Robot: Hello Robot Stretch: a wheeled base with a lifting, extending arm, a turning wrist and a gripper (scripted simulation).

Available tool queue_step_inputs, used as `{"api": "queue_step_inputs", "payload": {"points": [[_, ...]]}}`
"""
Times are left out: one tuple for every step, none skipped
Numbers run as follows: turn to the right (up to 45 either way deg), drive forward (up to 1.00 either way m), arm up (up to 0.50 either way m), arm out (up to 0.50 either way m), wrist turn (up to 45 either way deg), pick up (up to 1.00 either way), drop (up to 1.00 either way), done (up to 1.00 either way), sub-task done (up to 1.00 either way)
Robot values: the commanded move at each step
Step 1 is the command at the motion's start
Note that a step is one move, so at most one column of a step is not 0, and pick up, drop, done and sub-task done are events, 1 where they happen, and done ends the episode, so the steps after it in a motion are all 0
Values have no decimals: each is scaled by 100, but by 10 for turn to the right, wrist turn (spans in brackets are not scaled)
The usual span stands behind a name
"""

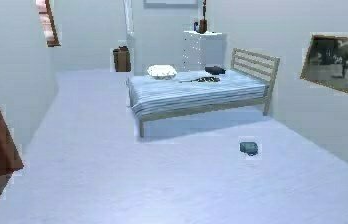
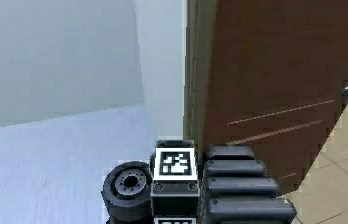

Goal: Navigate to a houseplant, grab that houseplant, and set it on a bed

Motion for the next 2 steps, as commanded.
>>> {"api": "queue_step_inputs", "payload": {"points": [[420, 0, 0, 0, 0, 0, 0, 0, 0], [0, 35, 0, 0, 0, 0, 0, 0, 0]]}}
